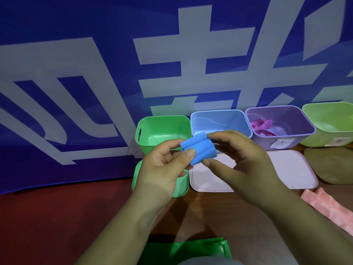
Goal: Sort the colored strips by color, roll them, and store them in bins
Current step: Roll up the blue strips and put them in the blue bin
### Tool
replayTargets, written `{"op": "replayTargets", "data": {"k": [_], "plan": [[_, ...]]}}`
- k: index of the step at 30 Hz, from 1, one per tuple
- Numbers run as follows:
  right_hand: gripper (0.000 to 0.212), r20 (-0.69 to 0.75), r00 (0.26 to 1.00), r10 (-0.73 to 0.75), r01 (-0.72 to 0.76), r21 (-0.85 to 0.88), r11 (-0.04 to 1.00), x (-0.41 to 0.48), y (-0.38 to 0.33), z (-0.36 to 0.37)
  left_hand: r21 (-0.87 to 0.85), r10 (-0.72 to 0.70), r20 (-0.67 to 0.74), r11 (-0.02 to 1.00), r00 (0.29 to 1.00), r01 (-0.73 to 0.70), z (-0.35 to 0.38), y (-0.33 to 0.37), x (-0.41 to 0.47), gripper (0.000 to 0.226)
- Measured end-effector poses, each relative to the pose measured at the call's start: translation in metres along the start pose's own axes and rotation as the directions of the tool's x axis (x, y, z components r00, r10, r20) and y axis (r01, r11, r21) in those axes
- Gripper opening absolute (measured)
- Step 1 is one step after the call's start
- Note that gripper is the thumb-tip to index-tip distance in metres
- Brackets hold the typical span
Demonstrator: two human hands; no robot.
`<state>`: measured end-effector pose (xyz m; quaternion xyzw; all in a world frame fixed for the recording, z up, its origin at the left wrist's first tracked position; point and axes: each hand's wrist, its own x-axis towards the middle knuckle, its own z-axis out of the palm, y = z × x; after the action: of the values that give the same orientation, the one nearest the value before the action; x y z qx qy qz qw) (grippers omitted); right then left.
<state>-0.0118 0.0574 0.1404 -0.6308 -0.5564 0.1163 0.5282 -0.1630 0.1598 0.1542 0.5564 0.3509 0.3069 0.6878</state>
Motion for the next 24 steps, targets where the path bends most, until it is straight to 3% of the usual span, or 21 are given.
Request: {"op": "replayTargets", "data": {"k": [4,9,12,15,24], "plan": [[0.047,-0.010,1.000,-0.027,0.027,-0.014,1.000,0.008,0.009,0.001,0.011,-0.042,0.006,0.999,0.999,0.042,0.000,-0.005,0.015,0.031],[0.040,0.077,0.989,-0.126,0.142,-0.263,0.954,0.019,0.020,-0.002,-0.025,-0.133,0.000,0.991,0.991,0.133,0.004,-0.009,0.033,0.025],[0.037,0.149,0.975,-0.164,0.207,-0.342,0.917,0.024,0.030,-0.003,-0.006,-0.164,-0.018,0.986,0.986,0.164,0.004,-0.012,0.045,0.047],[0.033,0.124,0.972,-0.199,0.233,-0.411,0.881,0.026,0.045,-0.005,0.009,-0.203,0.003,0.979,0.979,0.203,0.006,-0.018,0.055,0.050],[0.034,0.159,0.981,-0.115,0.164,-0.346,0.924,0.050,0.088,-0.009,0.061,-0.325,-0.026,0.943,0.945,0.326,0.026,-0.037,0.096,0.030]]}}
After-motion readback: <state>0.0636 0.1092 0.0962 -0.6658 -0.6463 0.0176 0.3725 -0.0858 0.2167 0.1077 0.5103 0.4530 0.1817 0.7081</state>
